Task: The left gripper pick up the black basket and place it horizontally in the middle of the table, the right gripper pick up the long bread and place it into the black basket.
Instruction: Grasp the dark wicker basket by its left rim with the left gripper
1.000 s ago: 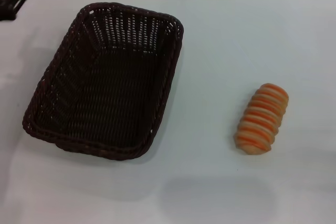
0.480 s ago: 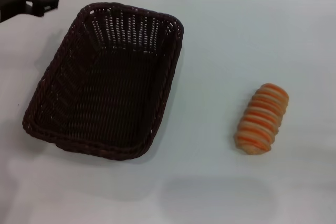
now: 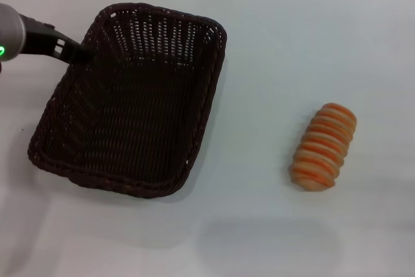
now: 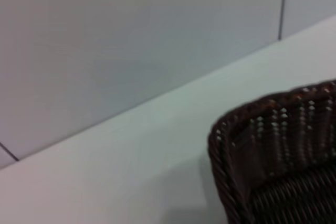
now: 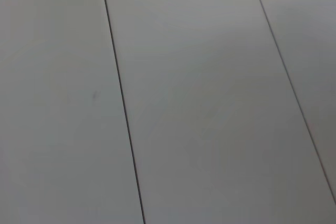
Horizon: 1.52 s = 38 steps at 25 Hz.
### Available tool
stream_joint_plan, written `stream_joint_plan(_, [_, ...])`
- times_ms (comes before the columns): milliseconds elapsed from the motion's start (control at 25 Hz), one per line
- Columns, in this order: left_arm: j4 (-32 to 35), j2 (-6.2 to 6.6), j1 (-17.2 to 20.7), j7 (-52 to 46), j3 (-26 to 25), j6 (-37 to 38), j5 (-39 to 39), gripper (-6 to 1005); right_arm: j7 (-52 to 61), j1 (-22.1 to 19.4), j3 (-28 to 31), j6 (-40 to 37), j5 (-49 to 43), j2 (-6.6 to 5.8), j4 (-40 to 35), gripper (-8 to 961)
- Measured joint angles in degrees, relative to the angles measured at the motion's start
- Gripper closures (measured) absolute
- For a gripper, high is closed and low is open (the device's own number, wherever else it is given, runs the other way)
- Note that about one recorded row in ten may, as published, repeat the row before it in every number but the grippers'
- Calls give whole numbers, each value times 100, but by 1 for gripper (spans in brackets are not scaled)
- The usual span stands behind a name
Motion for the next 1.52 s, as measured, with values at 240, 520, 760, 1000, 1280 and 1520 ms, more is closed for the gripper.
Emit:
stream_joint_plan(240, [379,-6,-251,2,16,-333,34,328,6,15,0,13,0,3,6,140])
stream_joint_plan(520, [919,1,-571,43,15,-611,64,362,9,20,0,10,0,-1,8,140])
stream_joint_plan(760, [1163,14,-759,-6,5,-759,259,391,6,10,-54,-13,1,-1,14,140])
stream_joint_plan(1000, [975,14,-704,70,12,-786,263,441,6,-16,-61,-52,1,-3,15,141])
stream_joint_plan(1280, [980,0,-711,328,45,-805,274,620,6,-8,-69,-68,1,-1,12,141])
stream_joint_plan(1520, [951,-11,-716,1014,115,-818,176,703,6,1,-71,-73,1,-1,12,141])
